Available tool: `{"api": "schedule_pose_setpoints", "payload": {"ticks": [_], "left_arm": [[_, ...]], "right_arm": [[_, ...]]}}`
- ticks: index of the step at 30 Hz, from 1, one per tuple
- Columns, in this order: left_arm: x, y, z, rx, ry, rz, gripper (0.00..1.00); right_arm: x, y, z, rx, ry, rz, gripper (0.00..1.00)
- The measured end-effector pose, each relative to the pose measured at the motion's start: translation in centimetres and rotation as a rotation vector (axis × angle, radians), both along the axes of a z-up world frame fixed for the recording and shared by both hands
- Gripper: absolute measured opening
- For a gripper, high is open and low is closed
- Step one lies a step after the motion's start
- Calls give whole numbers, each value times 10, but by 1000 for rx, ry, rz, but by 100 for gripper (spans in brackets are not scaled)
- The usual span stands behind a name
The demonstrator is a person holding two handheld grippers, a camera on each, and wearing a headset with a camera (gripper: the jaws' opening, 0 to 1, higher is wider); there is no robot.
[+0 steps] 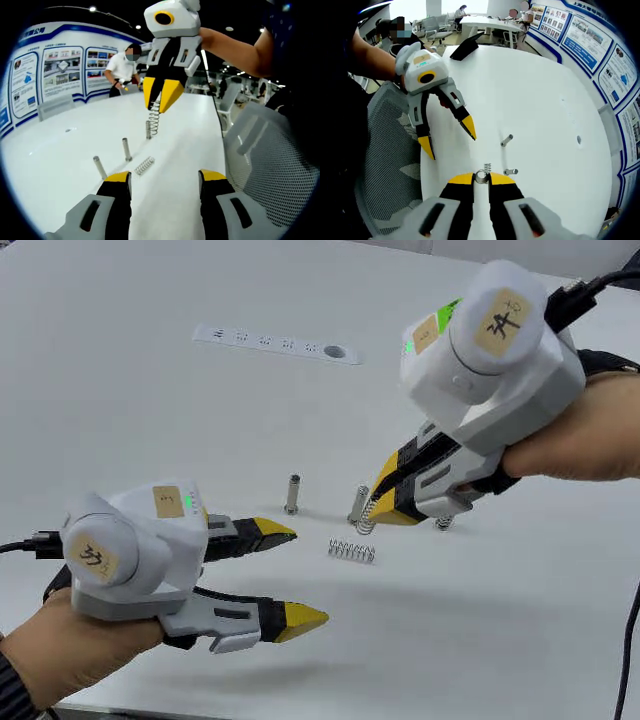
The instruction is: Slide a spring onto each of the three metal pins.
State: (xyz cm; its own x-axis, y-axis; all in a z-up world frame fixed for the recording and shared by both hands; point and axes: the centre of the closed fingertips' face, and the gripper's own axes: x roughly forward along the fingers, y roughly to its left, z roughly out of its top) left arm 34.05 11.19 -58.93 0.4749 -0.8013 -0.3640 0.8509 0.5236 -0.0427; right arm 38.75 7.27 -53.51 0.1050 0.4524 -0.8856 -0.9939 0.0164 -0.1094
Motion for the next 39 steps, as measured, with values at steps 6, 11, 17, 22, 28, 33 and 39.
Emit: {"api": "schedule_pose_setpoints", "payload": {"ticks": [6,11,17,22,28,33,39], "left_arm": [[3,16,2,-21,6,65,63],[2,26,2,-27,12,101,68],[2,30,5,-38,18,122,75],[3,31,4,-43,26,130,77],[3,30,3,-47,33,133,80],[2,30,2,-48,37,133,80],[2,31,2,-44,40,132,79]], "right_arm": [[22,-3,-5,2,9,-44,11],[41,-2,-11,-3,-9,-72,11],[57,1,-21,-14,-21,-90,11],[67,5,-29,-16,-11,-92,11],[68,4,-36,-29,1,-95,11],[67,3,-40,-37,14,-96,11],[67,0,-44,-38,21,-107,11]]}}
